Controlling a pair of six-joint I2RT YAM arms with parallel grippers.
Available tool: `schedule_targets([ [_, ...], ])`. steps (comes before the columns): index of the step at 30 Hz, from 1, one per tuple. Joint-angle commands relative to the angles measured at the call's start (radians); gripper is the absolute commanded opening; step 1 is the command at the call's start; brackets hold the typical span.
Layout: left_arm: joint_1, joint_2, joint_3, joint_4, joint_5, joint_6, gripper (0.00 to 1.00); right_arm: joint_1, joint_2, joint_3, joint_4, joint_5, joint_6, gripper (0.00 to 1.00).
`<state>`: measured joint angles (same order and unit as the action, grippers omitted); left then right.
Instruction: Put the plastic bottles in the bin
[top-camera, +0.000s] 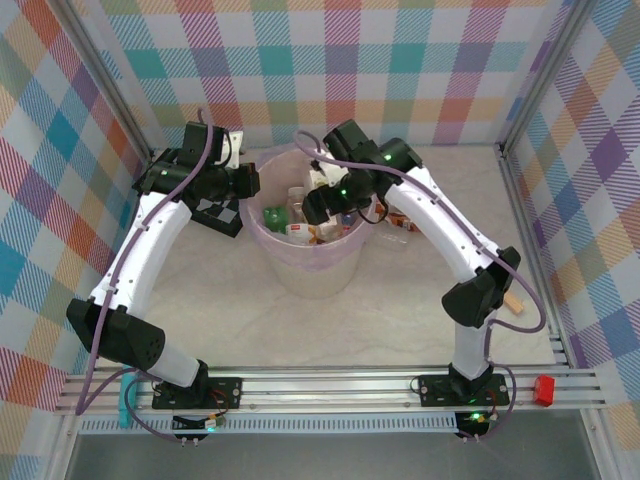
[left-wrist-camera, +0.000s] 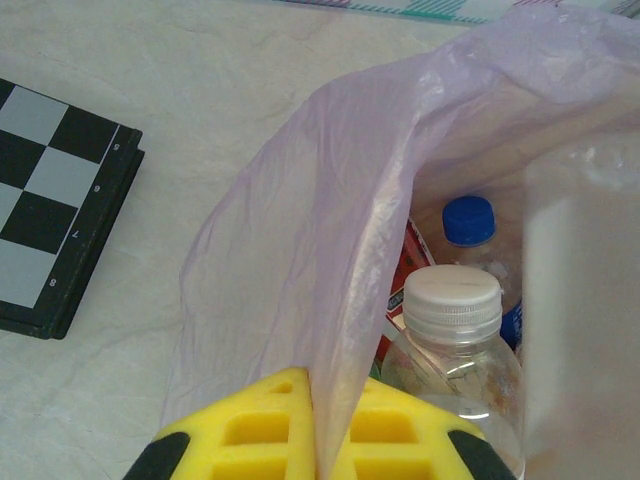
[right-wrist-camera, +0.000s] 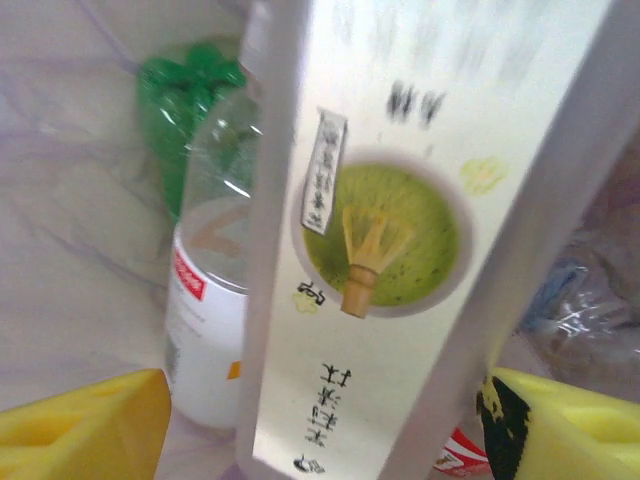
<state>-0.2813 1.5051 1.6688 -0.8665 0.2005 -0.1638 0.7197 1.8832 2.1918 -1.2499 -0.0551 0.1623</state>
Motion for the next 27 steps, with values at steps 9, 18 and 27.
schedule_targets([
  [9,-0.015,0.025,0.002,-0.057,0.044,-0.028,0.00,0.004,0.018,0.075,0.090,0.064,-0.016,0.64],
  [18,-0.014,0.017,-0.008,-0.060,0.039,-0.022,0.00,0.003,0.099,0.016,0.146,0.000,0.009,0.56],
  [27,-0.014,0.018,-0.006,-0.068,0.032,-0.014,0.00,0.007,0.058,0.076,0.125,-0.071,0.022,0.56],
])
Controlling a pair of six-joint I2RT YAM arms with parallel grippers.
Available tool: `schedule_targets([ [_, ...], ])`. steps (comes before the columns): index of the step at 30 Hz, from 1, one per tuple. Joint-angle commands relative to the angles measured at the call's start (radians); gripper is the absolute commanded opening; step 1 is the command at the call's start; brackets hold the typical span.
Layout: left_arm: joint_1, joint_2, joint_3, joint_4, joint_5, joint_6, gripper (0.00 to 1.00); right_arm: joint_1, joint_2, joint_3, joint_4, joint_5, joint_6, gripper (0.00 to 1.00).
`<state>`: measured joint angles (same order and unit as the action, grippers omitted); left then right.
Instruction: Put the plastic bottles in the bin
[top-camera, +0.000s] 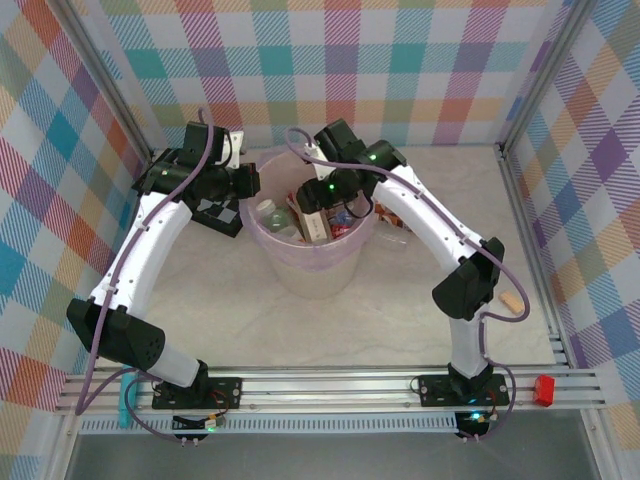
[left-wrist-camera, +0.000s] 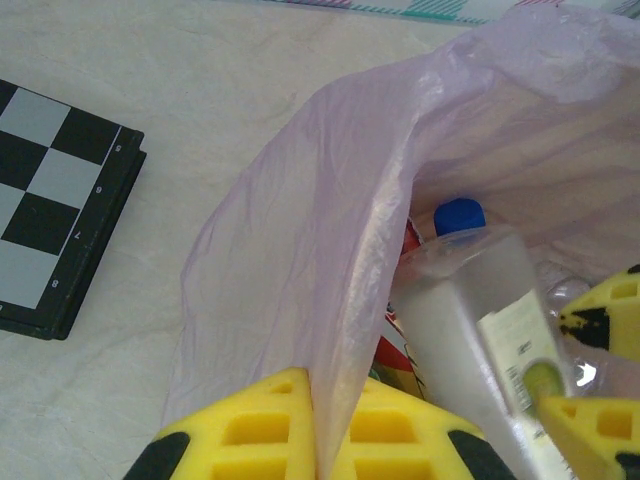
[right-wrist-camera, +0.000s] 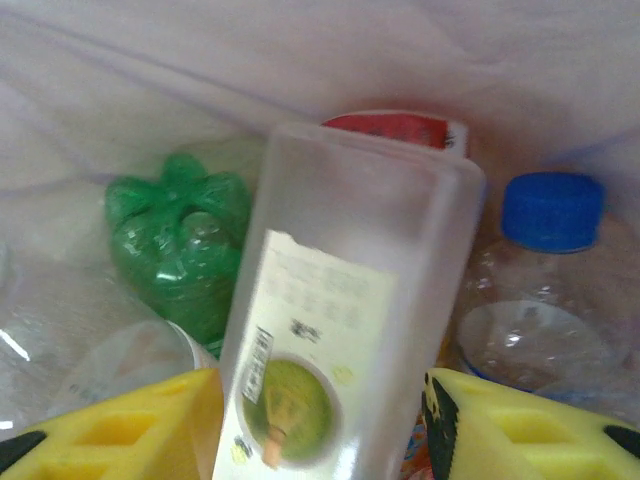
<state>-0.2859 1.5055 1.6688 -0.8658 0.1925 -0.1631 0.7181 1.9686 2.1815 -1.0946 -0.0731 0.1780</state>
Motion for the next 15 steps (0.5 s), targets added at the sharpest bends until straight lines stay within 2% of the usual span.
schedule_targets([
  [1,-0.010,0.019,-0.004,-0.068,0.039,-0.013,0.00,0.011,-0.033,0.130,-0.059,-0.050,-0.002,0.57],
  [5,-0.010,0.025,0.000,-0.068,0.036,-0.012,0.00,0.012,-0.072,0.229,-0.126,-0.038,-0.043,0.59],
  [12,-0.009,0.028,0.014,-0.083,0.024,-0.003,0.00,0.007,-0.186,0.215,-0.185,-0.022,-0.148,0.65],
  [15,-0.006,0.026,0.017,-0.093,0.013,0.003,0.00,-0.011,-0.259,0.152,-0.198,0.018,-0.193,0.66],
])
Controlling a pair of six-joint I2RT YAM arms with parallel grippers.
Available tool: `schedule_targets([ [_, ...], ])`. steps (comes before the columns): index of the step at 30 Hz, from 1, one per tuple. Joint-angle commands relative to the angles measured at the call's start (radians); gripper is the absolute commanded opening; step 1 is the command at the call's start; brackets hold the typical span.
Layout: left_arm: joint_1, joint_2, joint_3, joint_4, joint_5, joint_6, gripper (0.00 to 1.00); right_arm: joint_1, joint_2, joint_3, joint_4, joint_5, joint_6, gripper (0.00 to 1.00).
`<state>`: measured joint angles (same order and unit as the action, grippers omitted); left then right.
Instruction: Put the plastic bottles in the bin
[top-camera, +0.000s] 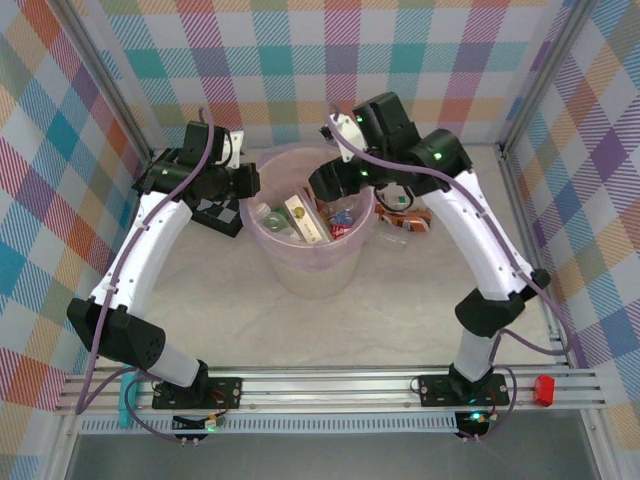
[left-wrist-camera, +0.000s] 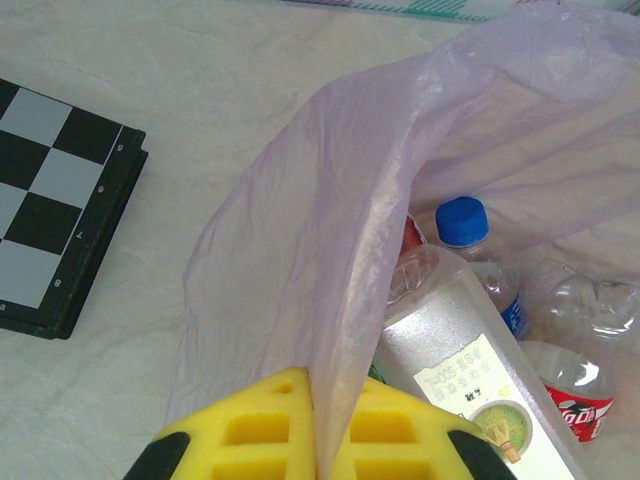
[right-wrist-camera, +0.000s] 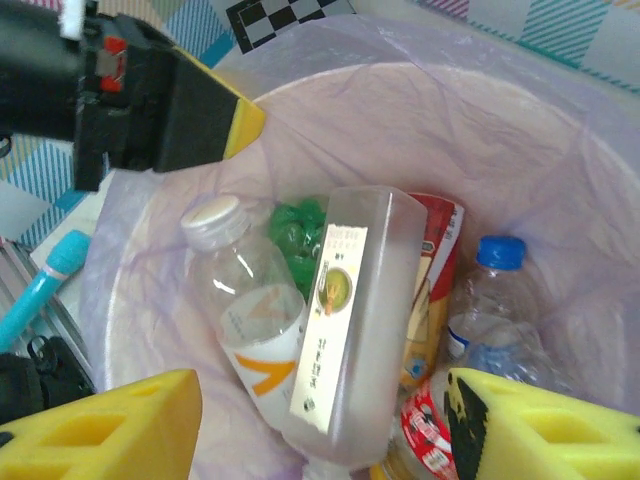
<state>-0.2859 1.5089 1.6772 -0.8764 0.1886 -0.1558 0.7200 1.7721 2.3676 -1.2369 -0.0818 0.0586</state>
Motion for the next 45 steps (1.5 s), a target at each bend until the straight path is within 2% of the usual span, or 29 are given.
schedule_targets([
  [1,-0.004,0.020,0.007,-0.082,0.017,-0.004,0.00,-0.026,-0.091,-0.069,-0.056,0.035,-0.091,0.67],
  [6,-0.001,0.014,0.004,-0.084,0.019,-0.007,0.00,-0.145,-0.238,-0.278,-0.020,0.032,-0.142,0.68],
  [11,-0.001,0.011,0.002,-0.084,0.016,-0.007,0.00,-0.320,-0.358,-0.529,0.072,-0.035,-0.203,0.69],
  [15,-0.001,0.009,0.000,-0.082,0.022,-0.011,0.00,-0.441,-0.365,-0.688,0.119,-0.126,-0.272,0.71],
  [19,0.000,0.005,-0.001,-0.085,0.017,-0.010,0.00,-0.514,-0.289,-0.774,0.132,-0.190,-0.353,0.76],
  [24,0.001,0.002,-0.013,-0.082,0.015,-0.010,0.00,-0.521,-0.219,-0.882,0.250,-0.162,-0.487,0.83],
  [28,0.001,0.009,-0.008,-0.083,0.018,-0.010,0.00,-0.521,-0.173,-0.976,0.381,-0.131,-0.579,1.00],
  [36,0.001,0.016,0.003,-0.085,0.022,-0.013,0.00,-0.514,0.012,-0.946,0.474,-0.188,-0.631,1.00],
  [45,0.001,0.025,0.009,-0.084,0.023,-0.016,0.00,-0.467,0.127,-0.943,0.521,-0.171,-0.608,1.00],
])
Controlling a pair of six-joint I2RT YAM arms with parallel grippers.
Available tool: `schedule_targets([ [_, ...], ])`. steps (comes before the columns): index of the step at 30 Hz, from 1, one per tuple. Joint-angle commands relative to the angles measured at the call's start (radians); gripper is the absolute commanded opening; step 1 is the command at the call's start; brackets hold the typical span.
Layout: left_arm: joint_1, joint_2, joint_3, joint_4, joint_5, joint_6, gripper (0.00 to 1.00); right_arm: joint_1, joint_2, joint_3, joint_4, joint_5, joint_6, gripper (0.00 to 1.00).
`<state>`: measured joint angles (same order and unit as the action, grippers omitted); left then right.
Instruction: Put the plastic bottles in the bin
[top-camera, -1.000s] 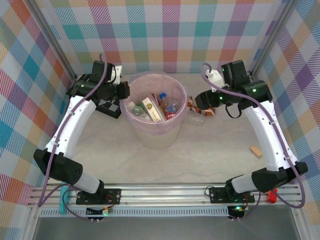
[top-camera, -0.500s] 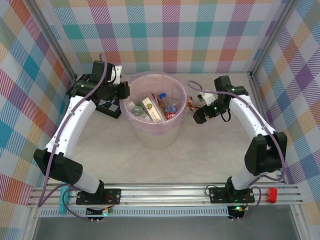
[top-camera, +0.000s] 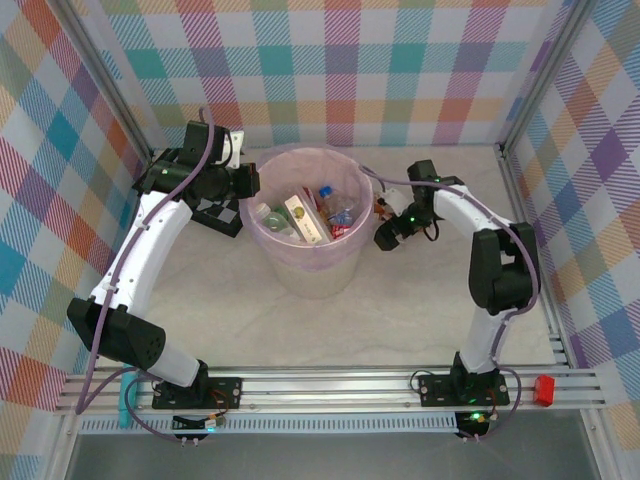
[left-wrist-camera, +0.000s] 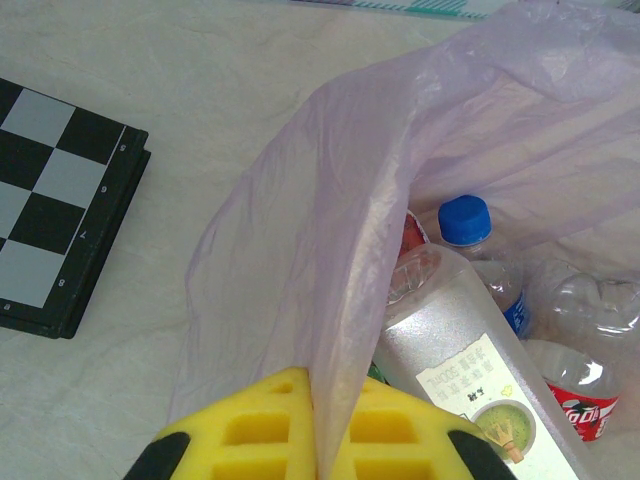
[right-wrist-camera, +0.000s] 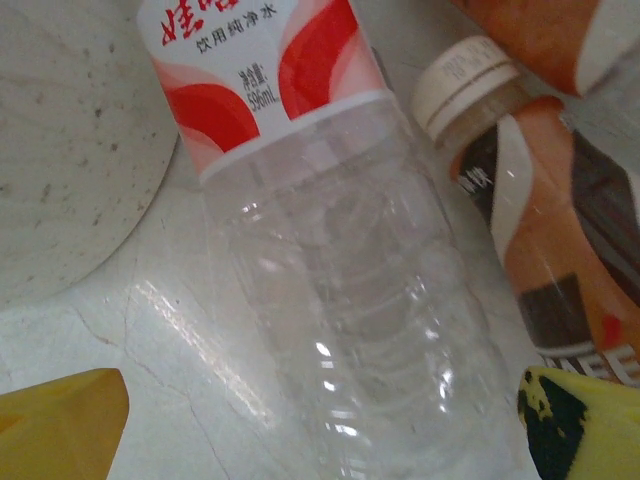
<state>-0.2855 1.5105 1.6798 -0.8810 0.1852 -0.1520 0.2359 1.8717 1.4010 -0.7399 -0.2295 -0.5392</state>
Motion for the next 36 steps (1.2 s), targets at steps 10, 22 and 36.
schedule_targets([
  [10,0.001,0.026,0.011,-0.085,0.024,-0.013,0.00,0.035,0.102,0.004,0.060,-0.016,0.075,0.97],
  [22,0.005,0.025,0.005,-0.082,0.023,-0.011,0.00,0.043,0.073,-0.070,0.091,-0.031,0.107,0.82],
  [36,0.008,0.004,-0.025,-0.069,0.026,-0.015,0.00,0.044,-0.052,-0.128,0.039,-0.053,0.160,0.66],
])
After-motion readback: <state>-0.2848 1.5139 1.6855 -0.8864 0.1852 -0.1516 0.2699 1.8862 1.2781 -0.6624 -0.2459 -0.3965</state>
